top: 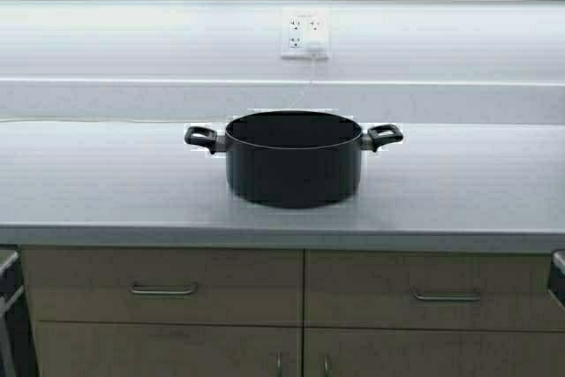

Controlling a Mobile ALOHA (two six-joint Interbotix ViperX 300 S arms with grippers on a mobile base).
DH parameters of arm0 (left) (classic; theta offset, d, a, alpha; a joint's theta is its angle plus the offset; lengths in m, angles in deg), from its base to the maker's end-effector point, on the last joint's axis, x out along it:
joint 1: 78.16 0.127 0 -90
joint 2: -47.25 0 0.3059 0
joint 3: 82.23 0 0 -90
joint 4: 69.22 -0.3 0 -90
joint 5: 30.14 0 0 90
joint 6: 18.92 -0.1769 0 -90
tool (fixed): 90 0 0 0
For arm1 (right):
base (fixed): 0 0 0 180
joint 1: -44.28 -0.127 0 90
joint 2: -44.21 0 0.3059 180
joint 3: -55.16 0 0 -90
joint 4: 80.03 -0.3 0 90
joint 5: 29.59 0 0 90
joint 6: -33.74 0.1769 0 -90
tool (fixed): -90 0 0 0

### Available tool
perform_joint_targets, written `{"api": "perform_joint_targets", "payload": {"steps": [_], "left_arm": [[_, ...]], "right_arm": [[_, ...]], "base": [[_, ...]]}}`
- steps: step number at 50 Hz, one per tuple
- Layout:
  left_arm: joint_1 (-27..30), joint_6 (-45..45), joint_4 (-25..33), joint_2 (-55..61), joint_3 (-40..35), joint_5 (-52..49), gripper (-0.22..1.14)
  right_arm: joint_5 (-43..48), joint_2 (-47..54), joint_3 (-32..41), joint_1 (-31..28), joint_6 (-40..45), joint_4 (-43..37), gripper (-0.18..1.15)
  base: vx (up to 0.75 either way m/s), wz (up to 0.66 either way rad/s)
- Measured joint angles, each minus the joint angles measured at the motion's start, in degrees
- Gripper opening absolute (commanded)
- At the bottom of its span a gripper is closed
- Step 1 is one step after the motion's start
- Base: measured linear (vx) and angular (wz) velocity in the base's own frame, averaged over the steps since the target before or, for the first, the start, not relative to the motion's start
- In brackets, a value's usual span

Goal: Open the cabinet, put the pot inside, then close it

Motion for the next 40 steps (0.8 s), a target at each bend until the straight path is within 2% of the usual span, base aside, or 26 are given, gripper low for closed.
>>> {"api": "perform_joint_targets", "payload": {"steps": [40], "left_arm": [[-0.5,2.5,0.0,-0.5,0.4,-0.2,0.03]], "right_arm": [[-1.3,-2.0,-0.2,0.0,0.1,0.0,0.05]], "base": [[0.24,0.03]]}}
